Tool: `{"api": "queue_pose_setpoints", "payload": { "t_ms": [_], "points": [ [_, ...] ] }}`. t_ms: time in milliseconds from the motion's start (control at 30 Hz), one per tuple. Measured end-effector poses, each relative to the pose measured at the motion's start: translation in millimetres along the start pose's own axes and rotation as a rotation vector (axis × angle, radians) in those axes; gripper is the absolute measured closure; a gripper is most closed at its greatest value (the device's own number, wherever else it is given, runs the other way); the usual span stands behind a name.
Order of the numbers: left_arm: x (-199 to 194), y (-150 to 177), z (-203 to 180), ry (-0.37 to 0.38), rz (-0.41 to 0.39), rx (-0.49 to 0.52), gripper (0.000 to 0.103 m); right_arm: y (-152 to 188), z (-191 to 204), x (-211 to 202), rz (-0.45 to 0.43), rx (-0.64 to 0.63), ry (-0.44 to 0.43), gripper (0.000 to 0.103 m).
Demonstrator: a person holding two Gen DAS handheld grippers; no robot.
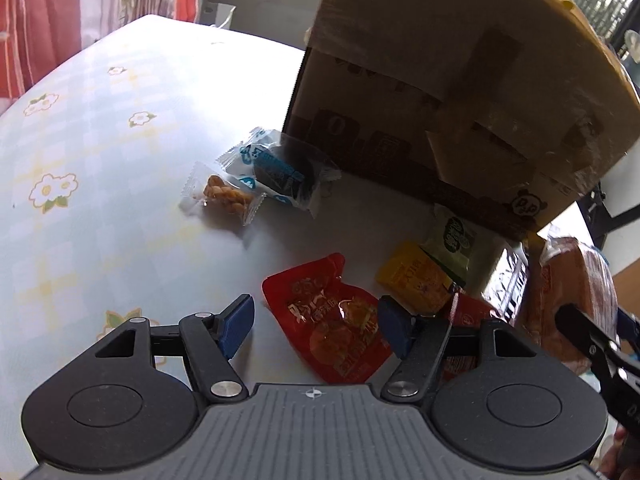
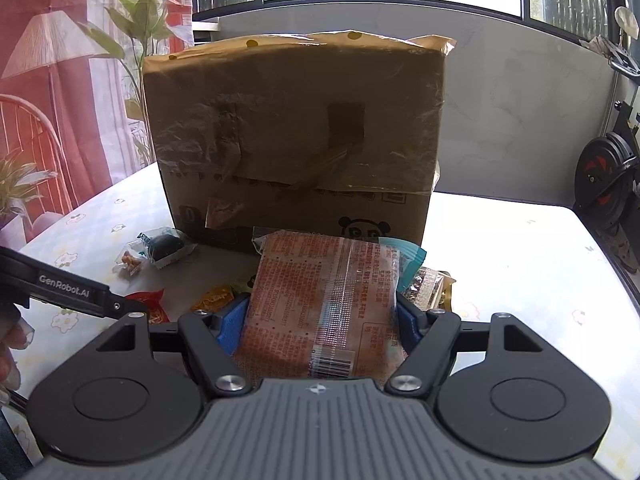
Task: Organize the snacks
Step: 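Grasp the red pouch with the left tool while the right tool grasps the wrapped bread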
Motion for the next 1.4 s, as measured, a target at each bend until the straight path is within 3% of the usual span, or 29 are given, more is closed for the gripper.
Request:
{"api": "queue_pose_setpoints", "payload": {
  "t_ms": [67, 167, 400, 567, 633, 700, 767, 800, 1100, 1267, 1400],
  "points": [
    [4, -5, -2, -0.017, -0.016, -0.030, 0.026, 1, -1, 1, -0.003, 0.009, -0.009, 0.029],
    [11, -8, -15, -0.060, -0.015, 0.012, 0.025, 3, -5, 0, -0.008, 0.019, -0.023, 0.029],
    [14, 12, -35, -0.220, -0.062, 0.272, 0.021, 8, -13, -4, -0.005, 0.071, -0.026, 0.029],
    [10, 17, -29, -0.200, -0.064, 0.251, 0.022, 15, -16, -8, -0.003, 0.103, -0.030, 0.029],
    [6, 17, -28, -0.197, -0.076, 0.256, 0.030, 17, -16, -9, 0.002, 0.111, -0.032, 0.029],
    [3, 16, -26, -0.186, -0.093, 0.267, 0.052, 17, -16, -9, 0.003, 0.113, -0.034, 0.029],
    [1, 15, -23, -0.166, -0.093, 0.259, 0.054, 17, -17, -10, 0.000, 0.114, -0.033, 0.029],
    [0, 15, -21, -0.157, -0.096, 0.258, 0.060, 16, -17, -11, -0.001, 0.116, -0.033, 0.029],
    [-19, 14, -21, -0.108, -0.126, 0.265, 0.061, 14, -14, -17, -0.015, 0.108, -0.038, 0.029],
    [-50, 0, -26, -0.080, -0.210, 0.261, 0.061, 2, -16, -26, -0.050, 0.099, -0.035, 0.029],
    [-86, -24, -30, -0.081, -0.338, 0.279, 0.061, -17, -18, -34, -0.096, 0.084, -0.040, 0.029]
  ]
}}
Point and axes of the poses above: each gripper's, at about its wrist camera, not at the fingertips, and x roughly the way its jaws point, z to its left, y to its underside, the point moved 6 cm from there along x, roughly the way its jaws point, and after that the axes turned 4 degrees about x, right-handed, at the moved point
